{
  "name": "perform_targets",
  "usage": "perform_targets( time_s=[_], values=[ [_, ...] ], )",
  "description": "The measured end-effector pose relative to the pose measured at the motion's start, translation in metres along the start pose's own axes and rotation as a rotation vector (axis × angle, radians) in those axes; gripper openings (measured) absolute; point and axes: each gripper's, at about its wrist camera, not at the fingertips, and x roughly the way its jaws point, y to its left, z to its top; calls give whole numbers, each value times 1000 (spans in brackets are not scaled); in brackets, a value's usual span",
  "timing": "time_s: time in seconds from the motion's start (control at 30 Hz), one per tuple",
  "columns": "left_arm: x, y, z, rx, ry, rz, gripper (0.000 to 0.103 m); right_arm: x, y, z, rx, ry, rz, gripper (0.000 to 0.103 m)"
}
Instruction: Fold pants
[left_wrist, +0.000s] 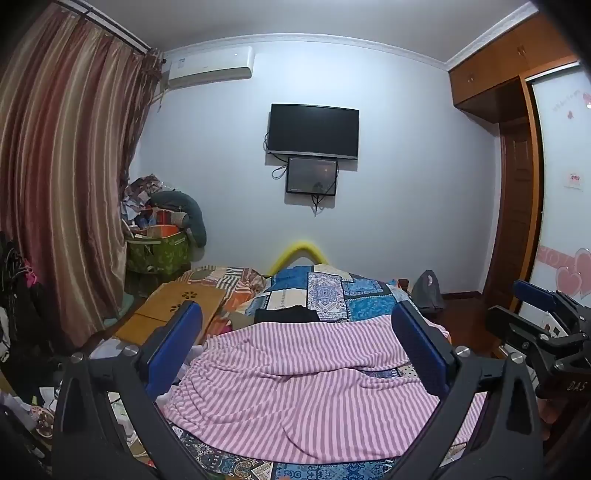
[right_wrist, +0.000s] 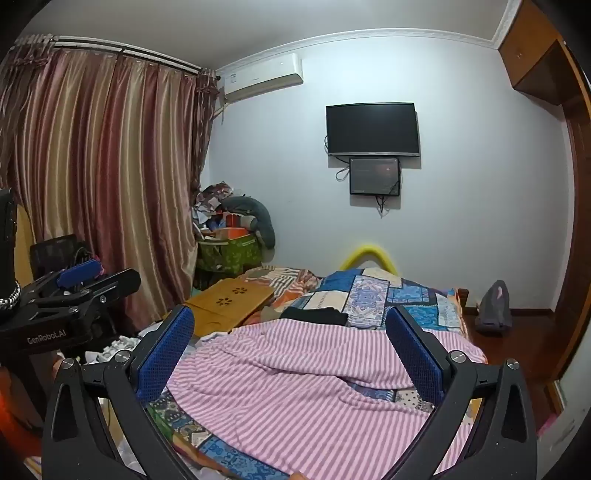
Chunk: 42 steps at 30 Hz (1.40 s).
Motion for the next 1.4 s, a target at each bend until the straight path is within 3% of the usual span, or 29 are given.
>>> perform_targets(
  time_s=[1.4],
  values=[
    [-1,-14,-4,41,-13,13,103,-5,-4,-1,-6,-22,-31,103]
  ],
)
